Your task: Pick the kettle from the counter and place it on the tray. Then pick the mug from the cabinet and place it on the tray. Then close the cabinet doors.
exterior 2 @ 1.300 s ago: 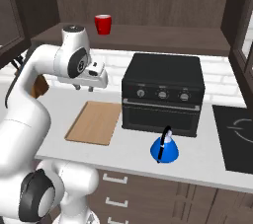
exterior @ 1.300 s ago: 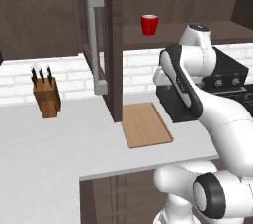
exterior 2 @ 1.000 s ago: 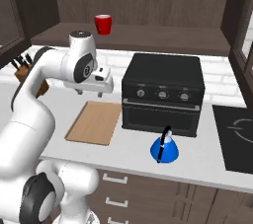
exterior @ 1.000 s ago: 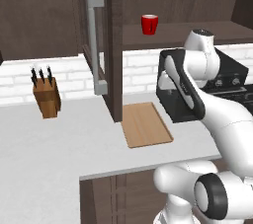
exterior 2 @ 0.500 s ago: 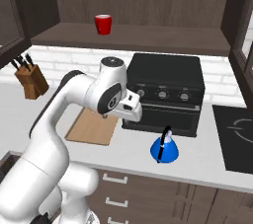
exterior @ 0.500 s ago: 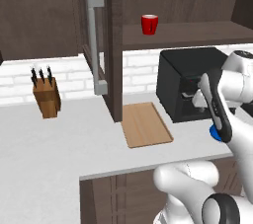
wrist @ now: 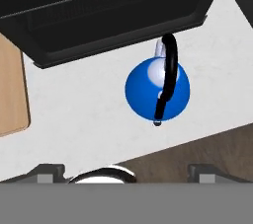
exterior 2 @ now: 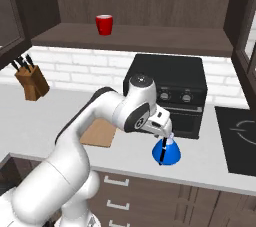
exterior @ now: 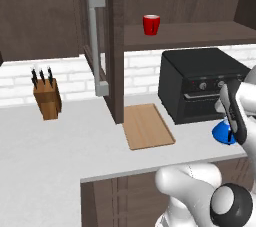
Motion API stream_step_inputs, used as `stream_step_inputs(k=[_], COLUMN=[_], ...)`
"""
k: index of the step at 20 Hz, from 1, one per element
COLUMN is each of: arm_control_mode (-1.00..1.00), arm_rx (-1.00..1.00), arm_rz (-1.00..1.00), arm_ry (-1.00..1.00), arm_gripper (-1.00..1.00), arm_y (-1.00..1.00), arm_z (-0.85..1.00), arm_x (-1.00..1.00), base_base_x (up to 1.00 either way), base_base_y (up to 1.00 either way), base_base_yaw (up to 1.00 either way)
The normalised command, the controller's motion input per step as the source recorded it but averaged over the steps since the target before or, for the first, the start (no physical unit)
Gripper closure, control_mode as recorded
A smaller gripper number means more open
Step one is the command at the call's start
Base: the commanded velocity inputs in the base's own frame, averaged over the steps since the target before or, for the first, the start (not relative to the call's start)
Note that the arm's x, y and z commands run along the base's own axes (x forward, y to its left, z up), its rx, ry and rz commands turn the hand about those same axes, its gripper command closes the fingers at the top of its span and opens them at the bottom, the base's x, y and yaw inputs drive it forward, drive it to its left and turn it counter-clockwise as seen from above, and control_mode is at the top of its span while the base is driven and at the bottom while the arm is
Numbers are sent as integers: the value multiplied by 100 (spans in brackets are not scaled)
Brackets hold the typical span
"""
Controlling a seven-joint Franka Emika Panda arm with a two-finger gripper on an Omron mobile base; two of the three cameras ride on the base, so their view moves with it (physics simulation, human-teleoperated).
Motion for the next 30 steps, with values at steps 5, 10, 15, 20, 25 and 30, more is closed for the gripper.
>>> stream_step_inputs(k=[5, 10, 15, 20, 25, 30], arm_control_mode=[-100, -100, -100, -100, -100, -100], arm_rx=[-2, 0, 1, 1, 0, 0], arm_rz=[-15, -2, 0, 0, 0, 0], arm_ry=[0, 0, 0, 1, 3, 3], arm_gripper=[-100, -100, -100, -100, -100, -100], arm_y=[-75, -10, 0, -1, 0, -1], arm_z=[-27, -22, -33, -26, -14, -13], arm_x=[34, 13, 20, 18, 13, 8], base_base_x=[0, 0, 0, 0, 0, 0], base_base_y=[0, 0, 0, 0, 0, 0], base_base_yaw=[0, 0, 0, 0, 0, 0])
